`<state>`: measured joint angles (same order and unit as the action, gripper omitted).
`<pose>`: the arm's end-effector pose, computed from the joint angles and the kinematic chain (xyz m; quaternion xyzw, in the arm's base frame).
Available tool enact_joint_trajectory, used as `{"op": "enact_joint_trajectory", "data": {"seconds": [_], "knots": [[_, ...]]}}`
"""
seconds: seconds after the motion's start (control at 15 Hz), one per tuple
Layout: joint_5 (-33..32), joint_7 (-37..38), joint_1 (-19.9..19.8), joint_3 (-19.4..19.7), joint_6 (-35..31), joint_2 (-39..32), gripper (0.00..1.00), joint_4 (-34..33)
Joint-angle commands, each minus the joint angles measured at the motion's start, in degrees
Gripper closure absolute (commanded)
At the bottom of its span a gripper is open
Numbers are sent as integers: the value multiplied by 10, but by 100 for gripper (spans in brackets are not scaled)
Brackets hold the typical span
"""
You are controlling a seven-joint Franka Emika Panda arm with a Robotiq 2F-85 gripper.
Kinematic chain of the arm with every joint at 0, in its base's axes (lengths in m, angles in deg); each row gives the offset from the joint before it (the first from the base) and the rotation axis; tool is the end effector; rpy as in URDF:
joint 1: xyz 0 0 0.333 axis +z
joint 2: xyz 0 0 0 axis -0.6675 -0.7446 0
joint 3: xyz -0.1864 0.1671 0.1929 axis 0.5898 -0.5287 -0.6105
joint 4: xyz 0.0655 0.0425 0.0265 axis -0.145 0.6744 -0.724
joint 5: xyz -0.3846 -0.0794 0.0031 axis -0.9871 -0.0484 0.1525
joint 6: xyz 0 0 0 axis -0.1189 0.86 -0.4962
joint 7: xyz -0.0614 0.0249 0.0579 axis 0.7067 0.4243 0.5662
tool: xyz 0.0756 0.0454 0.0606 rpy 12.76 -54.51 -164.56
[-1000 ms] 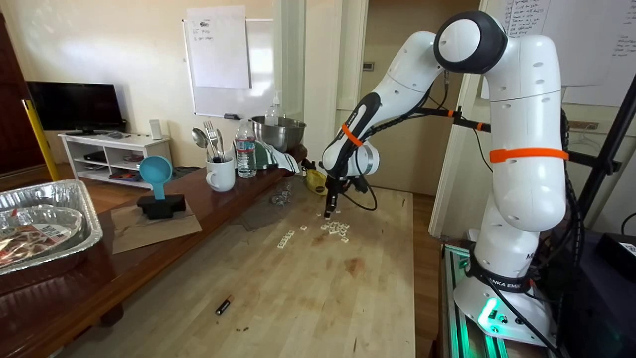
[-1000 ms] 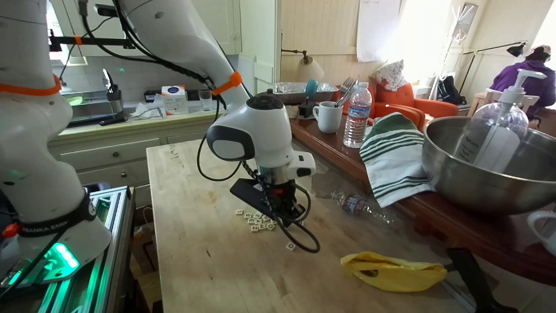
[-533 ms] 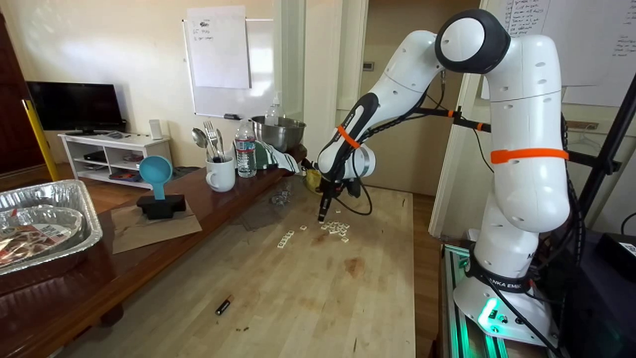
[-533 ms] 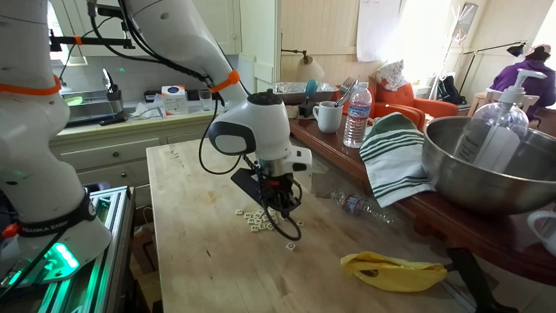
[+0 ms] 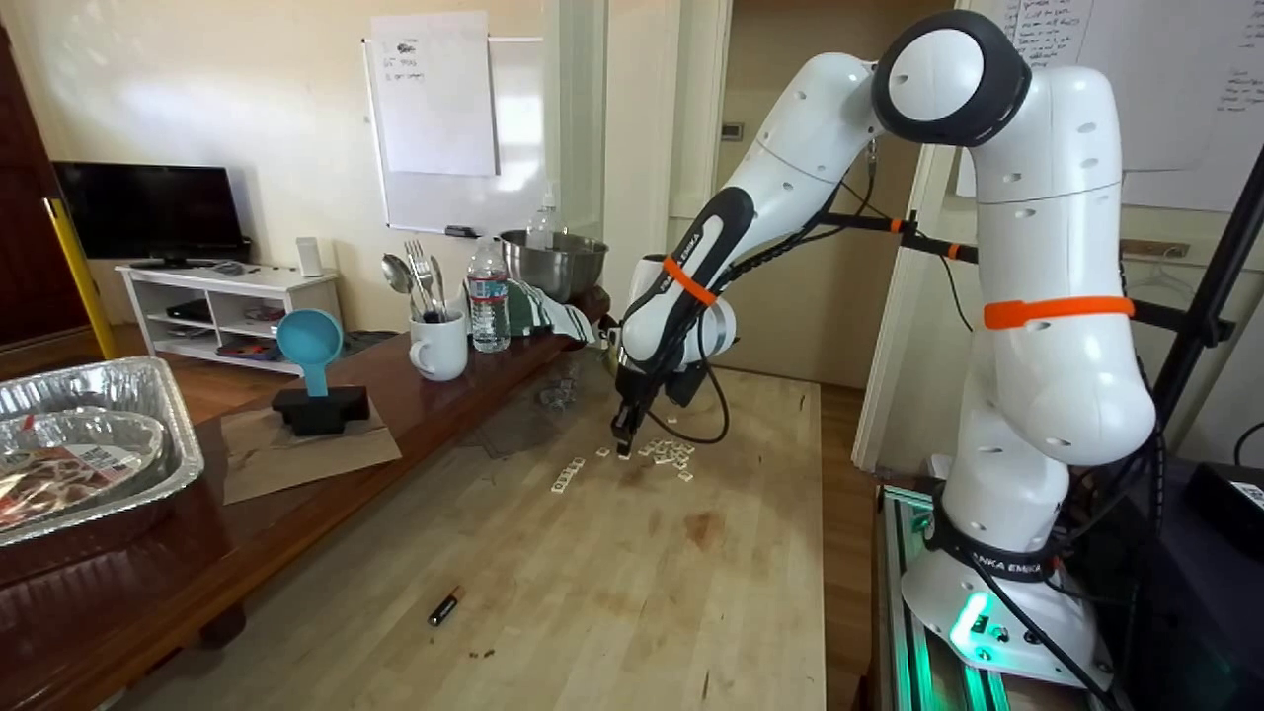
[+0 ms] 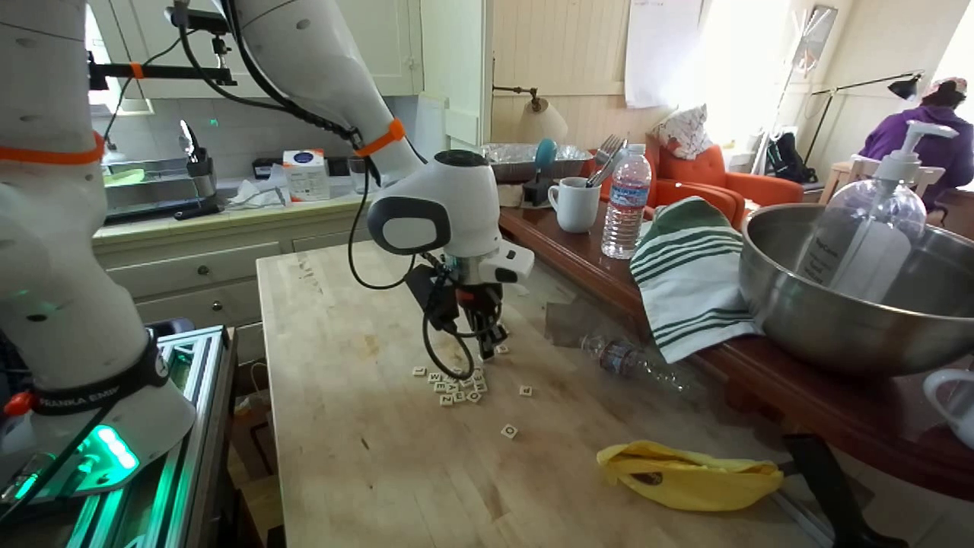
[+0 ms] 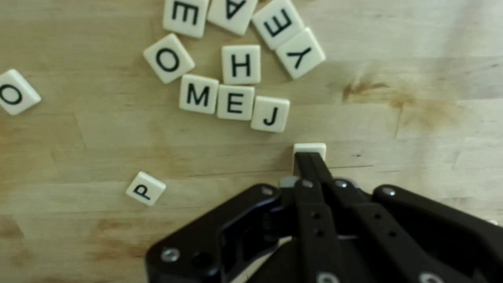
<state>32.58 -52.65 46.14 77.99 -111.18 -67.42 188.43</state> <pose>0.4986 -0.0834 0.2171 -0.9965 -0.0267 -0.0791 0.0032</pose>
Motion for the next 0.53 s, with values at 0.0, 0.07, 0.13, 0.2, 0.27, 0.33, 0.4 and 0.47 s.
{"op": "enact_joint_trajectory", "data": {"seconds": [0.0, 0.07, 0.13, 0.2, 0.27, 0.33, 0.4, 0.47], "knots": [[-69, 143, -5, -19, 64, 6, 100, 5], [-74, 167, -5, -26, 77, 10, 100, 3], [-72, 186, -12, -39, 92, 13, 100, -1], [-65, 197, -18, -53, 96, 15, 100, -2], [-57, 209, -21, -64, 89, 16, 100, -1], [-50, 210, -27, -77, 86, 16, 100, 0], [-50, 221, -28, -84, 79, 14, 100, 0], [-49, 229, -30, -91, 78, 13, 100, -1]]}}
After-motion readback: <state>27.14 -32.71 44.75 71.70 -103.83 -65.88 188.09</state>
